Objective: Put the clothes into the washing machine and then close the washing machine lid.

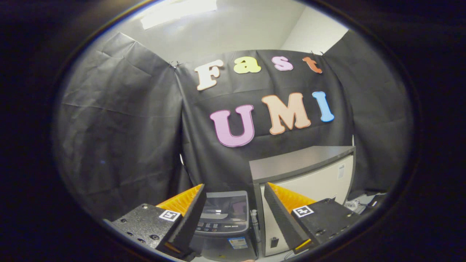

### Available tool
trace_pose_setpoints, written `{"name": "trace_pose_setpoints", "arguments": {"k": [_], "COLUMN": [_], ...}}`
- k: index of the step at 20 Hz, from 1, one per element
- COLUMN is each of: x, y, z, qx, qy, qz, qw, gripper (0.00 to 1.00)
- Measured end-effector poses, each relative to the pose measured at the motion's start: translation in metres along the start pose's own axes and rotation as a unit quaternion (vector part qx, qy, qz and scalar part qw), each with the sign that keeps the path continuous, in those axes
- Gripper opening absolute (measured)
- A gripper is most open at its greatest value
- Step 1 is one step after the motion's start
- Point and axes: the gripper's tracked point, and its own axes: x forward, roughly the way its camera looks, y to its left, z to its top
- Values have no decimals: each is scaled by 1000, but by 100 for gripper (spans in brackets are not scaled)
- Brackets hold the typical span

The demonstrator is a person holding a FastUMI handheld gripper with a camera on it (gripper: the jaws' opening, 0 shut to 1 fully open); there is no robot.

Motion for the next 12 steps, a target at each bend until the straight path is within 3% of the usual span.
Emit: {"name": "trace_pose_setpoints", "arguments": {"k": [8, 12], "x": [-14, -8], "y": [2, 2], "z": [13, -1], "qx": [7, -3], "qy": [-30, -14], "qz": [17, 28], "qw": [999, 1000], "gripper": [96, 96]}}
